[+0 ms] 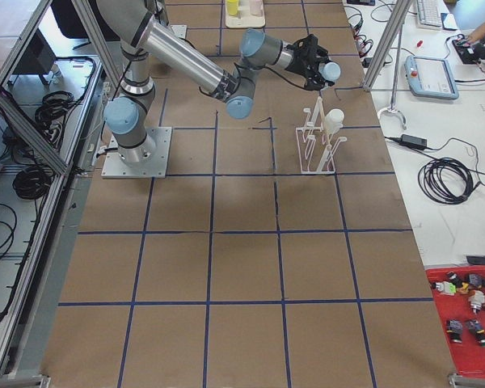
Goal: Transfer IKEA cup to right arm and place on rack
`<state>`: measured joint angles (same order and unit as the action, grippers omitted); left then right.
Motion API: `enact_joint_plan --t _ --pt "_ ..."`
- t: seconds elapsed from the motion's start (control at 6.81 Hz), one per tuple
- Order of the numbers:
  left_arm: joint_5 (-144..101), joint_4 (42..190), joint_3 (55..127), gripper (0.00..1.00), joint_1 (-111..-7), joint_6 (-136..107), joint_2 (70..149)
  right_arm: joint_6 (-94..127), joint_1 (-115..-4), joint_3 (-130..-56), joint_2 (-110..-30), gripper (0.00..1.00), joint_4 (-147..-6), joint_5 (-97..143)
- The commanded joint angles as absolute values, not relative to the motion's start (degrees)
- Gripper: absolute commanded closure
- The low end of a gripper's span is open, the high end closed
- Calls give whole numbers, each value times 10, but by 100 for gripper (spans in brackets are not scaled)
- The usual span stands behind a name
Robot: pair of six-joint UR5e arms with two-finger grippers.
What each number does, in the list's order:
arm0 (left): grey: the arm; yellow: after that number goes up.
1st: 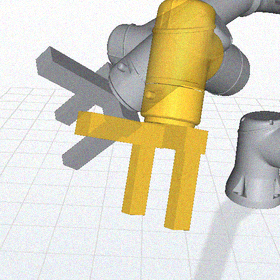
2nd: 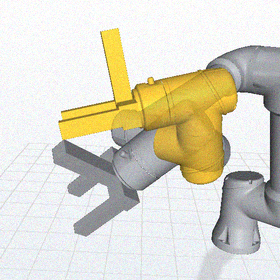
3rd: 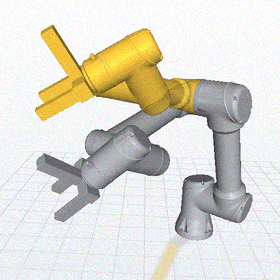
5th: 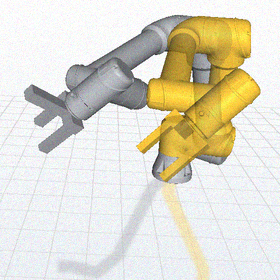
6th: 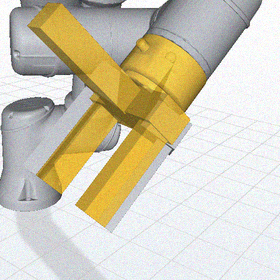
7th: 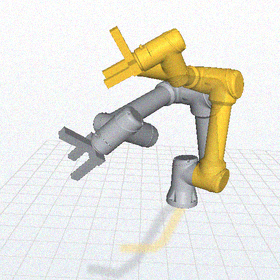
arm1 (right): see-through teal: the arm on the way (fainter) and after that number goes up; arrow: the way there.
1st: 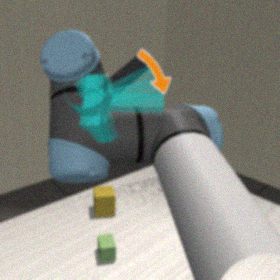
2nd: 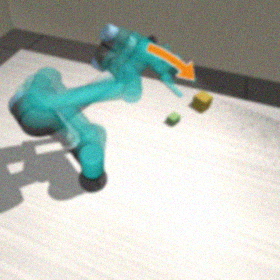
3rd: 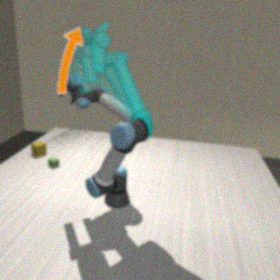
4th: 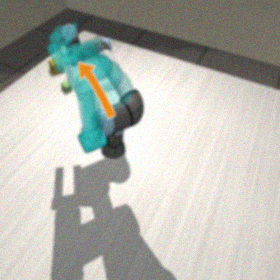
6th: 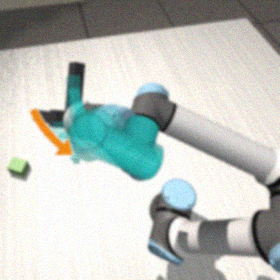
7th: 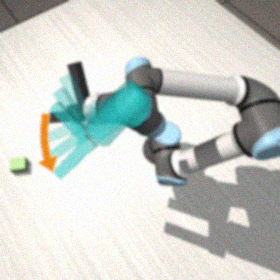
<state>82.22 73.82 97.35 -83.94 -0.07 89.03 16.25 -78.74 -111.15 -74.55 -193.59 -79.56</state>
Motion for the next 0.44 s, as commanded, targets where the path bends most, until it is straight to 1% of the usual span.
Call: enact_joint_plan --t 0.0,0.29 --pt "883 876 927 1 -865 -27 890 33 -752 -1079 -711 92 -1955 -795" --pt "884 876 928 1 -867 -26 887 -11 -737 -1047 -648 92 -2030 -784"
